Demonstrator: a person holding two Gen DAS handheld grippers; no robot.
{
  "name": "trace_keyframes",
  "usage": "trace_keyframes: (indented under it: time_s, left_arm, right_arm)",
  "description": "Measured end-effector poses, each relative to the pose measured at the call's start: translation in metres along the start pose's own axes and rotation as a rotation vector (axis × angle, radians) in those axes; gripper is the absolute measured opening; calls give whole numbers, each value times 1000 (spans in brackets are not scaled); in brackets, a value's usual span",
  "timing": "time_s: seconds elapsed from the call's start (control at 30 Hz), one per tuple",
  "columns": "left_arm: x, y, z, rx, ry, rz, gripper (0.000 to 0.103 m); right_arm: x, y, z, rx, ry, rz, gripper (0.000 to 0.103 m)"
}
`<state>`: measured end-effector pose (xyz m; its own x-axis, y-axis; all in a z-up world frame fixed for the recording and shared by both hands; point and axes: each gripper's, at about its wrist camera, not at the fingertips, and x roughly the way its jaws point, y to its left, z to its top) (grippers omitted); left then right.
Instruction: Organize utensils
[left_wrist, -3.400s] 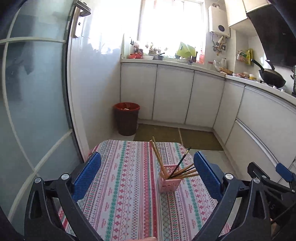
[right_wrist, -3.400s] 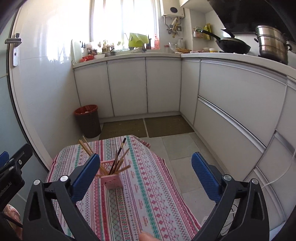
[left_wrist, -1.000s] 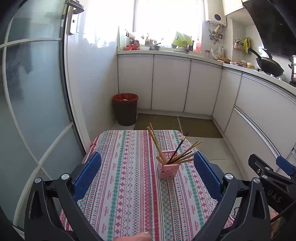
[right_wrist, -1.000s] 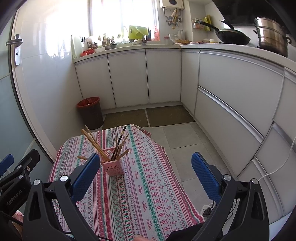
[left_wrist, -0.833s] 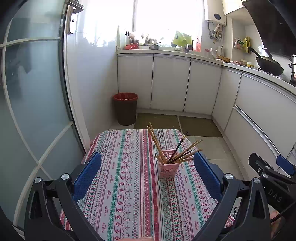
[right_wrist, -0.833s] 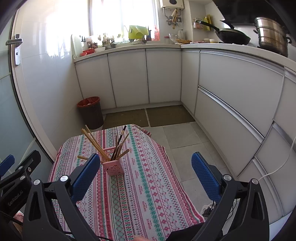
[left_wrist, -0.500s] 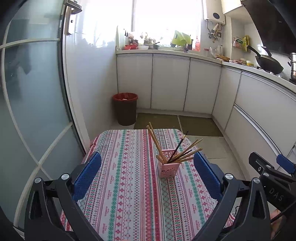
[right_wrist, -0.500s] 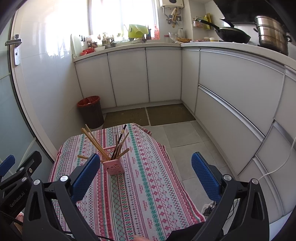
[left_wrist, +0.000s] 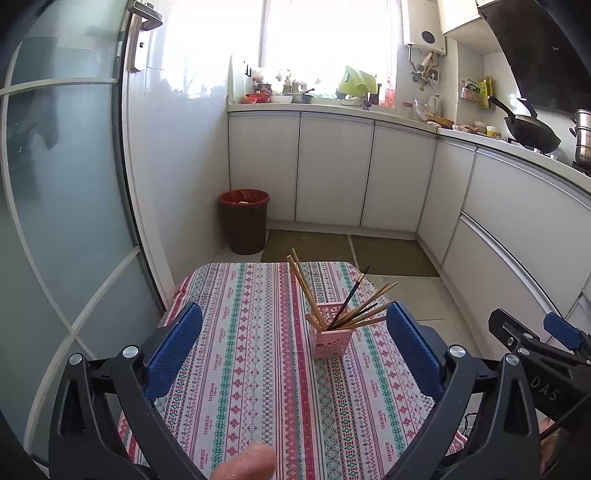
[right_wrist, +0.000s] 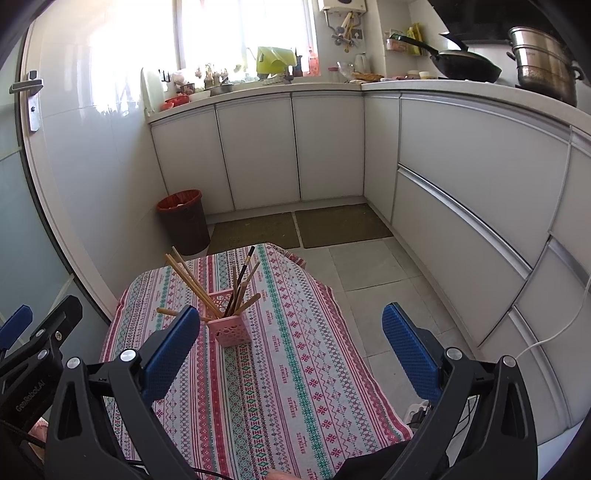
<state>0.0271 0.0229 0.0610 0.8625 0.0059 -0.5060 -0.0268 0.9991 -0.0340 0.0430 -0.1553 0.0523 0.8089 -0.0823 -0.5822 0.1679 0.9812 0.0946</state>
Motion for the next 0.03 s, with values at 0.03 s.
trace_keyframes:
  time_s: [0.03]
  left_arm:
    - [1, -1, 0, 4, 3, 2, 96]
  right_arm:
    - [0, -1, 1, 0, 1, 0, 96]
